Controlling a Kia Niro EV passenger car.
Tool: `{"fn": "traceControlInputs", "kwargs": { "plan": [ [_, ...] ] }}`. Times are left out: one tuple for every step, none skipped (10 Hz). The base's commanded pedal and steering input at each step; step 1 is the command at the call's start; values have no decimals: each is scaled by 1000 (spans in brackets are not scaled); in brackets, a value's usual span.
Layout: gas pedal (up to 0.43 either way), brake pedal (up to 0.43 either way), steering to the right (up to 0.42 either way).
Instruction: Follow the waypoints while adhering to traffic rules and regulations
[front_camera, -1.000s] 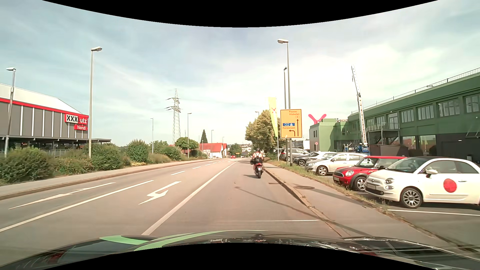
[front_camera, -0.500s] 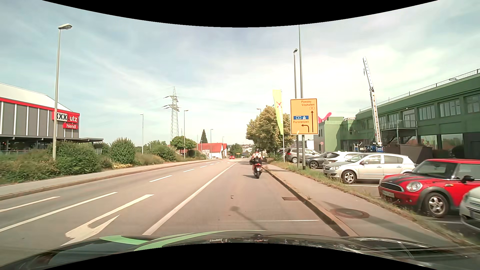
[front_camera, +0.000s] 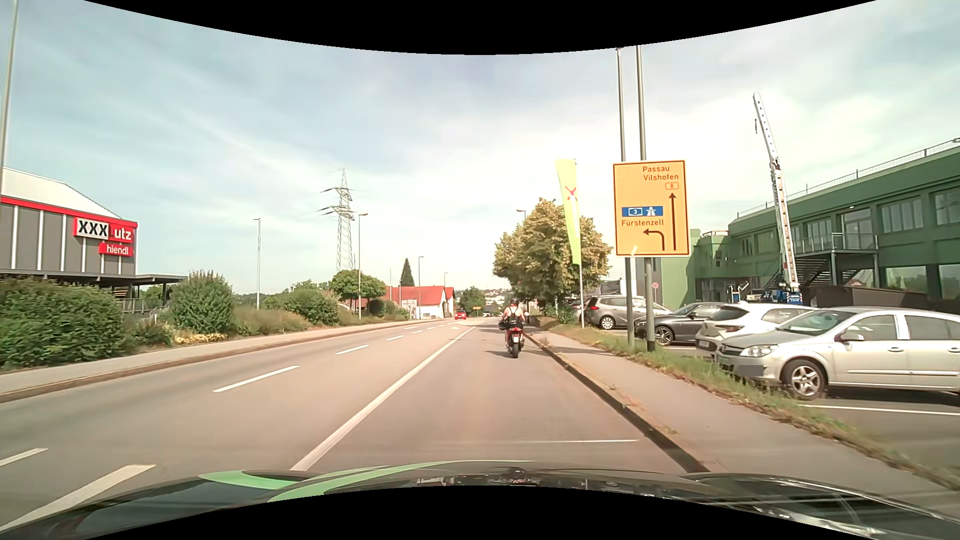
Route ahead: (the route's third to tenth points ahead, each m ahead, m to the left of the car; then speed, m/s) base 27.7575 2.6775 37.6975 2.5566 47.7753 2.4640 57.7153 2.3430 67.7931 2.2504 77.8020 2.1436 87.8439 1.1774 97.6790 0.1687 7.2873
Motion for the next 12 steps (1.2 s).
{"fn": "traceControlInputs", "kwargs": {
  "plan": [
    [59,0,0],
    [47,0,0],
    [47,0,0],
    [47,0,1],
    [39,0,2],
    [39,0,3],
    [28,0,2],
    [20,0,3],
    [20,0,3],
    [20,0,3],
    [20,0,2],
    [20,0,3]
  ]
}}
